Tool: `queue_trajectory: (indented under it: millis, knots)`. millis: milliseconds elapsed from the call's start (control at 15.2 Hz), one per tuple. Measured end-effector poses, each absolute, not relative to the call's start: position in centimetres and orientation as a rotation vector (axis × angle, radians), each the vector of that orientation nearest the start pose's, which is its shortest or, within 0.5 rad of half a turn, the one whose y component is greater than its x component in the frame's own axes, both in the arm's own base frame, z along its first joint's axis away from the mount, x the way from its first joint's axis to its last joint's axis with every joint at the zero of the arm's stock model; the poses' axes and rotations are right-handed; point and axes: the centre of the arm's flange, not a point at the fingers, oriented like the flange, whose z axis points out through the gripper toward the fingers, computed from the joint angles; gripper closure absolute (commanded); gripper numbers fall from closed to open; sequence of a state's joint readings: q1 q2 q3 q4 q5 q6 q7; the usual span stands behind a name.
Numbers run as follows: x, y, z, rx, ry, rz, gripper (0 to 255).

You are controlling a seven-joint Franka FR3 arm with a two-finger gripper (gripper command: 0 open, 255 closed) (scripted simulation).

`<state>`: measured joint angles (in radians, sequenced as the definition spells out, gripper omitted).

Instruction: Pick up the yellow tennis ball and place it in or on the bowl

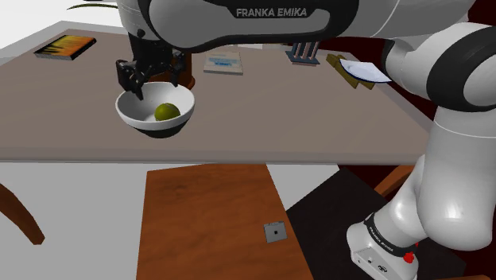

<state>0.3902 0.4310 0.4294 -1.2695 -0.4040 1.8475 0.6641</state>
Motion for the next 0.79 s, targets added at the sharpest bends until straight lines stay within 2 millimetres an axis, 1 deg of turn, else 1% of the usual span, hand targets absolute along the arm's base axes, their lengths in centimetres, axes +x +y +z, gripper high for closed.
queue_trajectory:
  millis: [66, 132, 198, 330, 396, 528, 792]
  knots:
    - [54.1, 44.2, 54.7, -3.141, -0.282, -0.454, 0]
    - [53.8, 44.1, 55.2, -3.141, -0.282, -0.454, 0]
    - [53.7, 44.0, 56.1, -3.141, -0.283, -0.455, 0]
    - [53.2, 44.3, 58.4, -3.14, -0.283, -0.456, 0]
    - [52.9, 44.2, 58.9, -3.14, -0.283, -0.456, 0]
    - [52.7, 44.3, 59.4, -3.141, -0.282, -0.455, 0]
    - [52.6, 44.3, 59.5, -3.141, -0.282, -0.455, 0]
